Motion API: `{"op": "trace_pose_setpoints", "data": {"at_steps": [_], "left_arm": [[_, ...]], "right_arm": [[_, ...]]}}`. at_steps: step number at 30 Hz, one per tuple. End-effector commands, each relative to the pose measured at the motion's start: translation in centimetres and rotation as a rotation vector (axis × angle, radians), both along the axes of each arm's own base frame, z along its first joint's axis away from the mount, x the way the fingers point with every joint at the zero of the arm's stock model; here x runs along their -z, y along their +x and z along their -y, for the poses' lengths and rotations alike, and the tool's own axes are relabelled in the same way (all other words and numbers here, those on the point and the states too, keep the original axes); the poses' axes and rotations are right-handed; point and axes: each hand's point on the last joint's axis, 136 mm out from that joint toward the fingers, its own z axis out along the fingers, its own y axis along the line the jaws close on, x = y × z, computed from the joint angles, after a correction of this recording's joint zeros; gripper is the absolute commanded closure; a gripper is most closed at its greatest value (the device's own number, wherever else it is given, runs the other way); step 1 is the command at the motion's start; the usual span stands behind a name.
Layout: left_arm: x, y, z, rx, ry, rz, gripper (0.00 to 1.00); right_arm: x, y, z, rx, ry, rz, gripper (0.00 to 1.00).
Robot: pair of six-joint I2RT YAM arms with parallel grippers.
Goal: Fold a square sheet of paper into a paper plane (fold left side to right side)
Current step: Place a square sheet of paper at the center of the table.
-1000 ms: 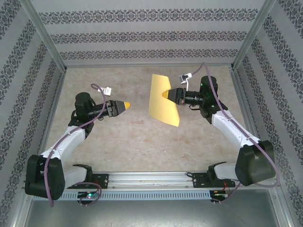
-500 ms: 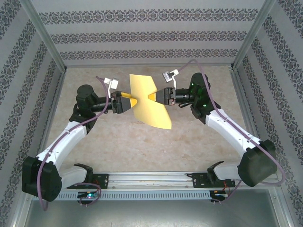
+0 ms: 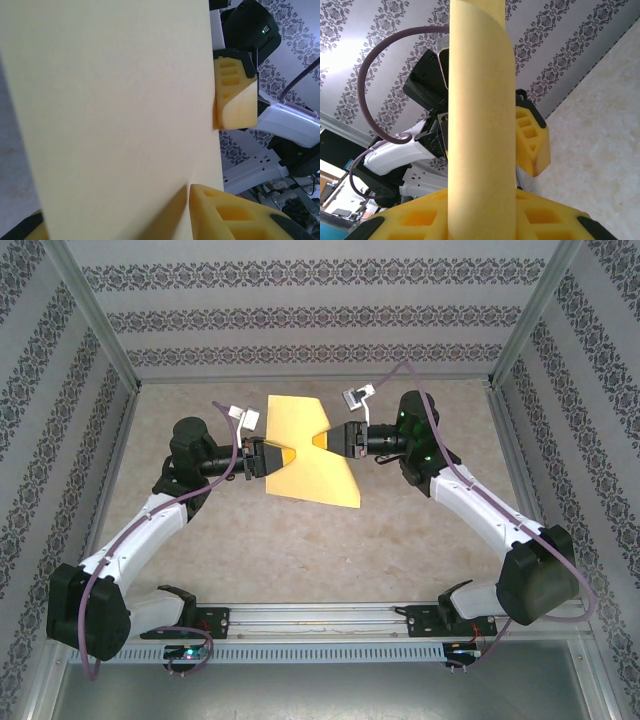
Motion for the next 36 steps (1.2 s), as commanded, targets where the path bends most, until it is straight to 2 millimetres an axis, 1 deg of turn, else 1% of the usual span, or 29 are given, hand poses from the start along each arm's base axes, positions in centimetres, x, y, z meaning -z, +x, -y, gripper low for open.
{"op": "trace_pose_setpoints", "data": {"at_steps": [1,7,8,9,11,14,16,19,20,23,25,27,28,31,35,36], "left_arm": [[0.5,0.0,0.3,0.003,0.016,-0.004,0.64],[0.8,0.1,0.2,-0.005,0.022,-0.012,0.67],[0.8,0.1,0.2,-0.004,0.024,-0.012,0.69],[0.8,0.2,0.2,-0.007,0.025,-0.01,0.73],[1.0,0.3,0.2,-0.013,0.028,-0.012,0.77],[1.8,0.6,0.2,-0.025,0.036,-0.032,0.87],[2.7,0.9,0.2,-0.033,0.038,-0.067,0.93],[4.2,1.5,0.2,-0.057,0.039,-0.129,1.0],[4.8,1.7,0.1,-0.064,0.041,-0.147,1.0],[6.9,2.3,0.2,-0.082,0.049,-0.224,1.0],[8.7,2.7,0.2,-0.093,0.054,-0.287,1.0],[10.8,3.0,0.3,-0.099,0.061,-0.358,1.0],[12.1,3.0,0.4,-0.102,0.071,-0.401,1.0],[16.0,3.3,0.5,-0.112,0.11,-0.513,1.0],[21.2,3.4,0.3,-0.142,0.192,-0.644,1.0],[22.6,3.3,0.2,-0.153,0.224,-0.672,1.0]], "right_arm": [[-0.2,0.0,0.5,0.011,0.001,0.035,0.72],[0.0,-0.1,0.8,0.015,-0.004,0.033,0.72],[0.1,-0.1,1.0,0.018,-0.007,0.032,0.72],[0.3,-0.1,1.2,0.023,-0.013,0.032,0.72],[0.5,0.0,1.4,0.032,-0.019,0.025,0.71],[1.2,0.4,1.8,0.054,-0.035,0.0,0.71],[1.8,0.7,2.2,0.075,-0.048,-0.011,0.68],[3.0,1.1,2.5,0.11,-0.081,-0.023,0.61],[3.4,1.2,2.6,0.119,-0.092,-0.026,0.59],[5.1,1.9,3.4,0.185,-0.151,-0.044,0.5],[7.1,3.0,4.6,0.28,-0.229,-0.069,0.42],[9.4,3.8,6.1,0.374,-0.328,-0.101,0.38],[10.7,4.1,6.9,0.415,-0.385,-0.118,0.36],[13.6,4.5,8.6,0.488,-0.497,-0.147,0.33],[16.7,4.7,9.8,0.535,-0.578,-0.197,0.34],[17.5,4.7,10.1,0.544,-0.598,-0.209,0.35]]}}
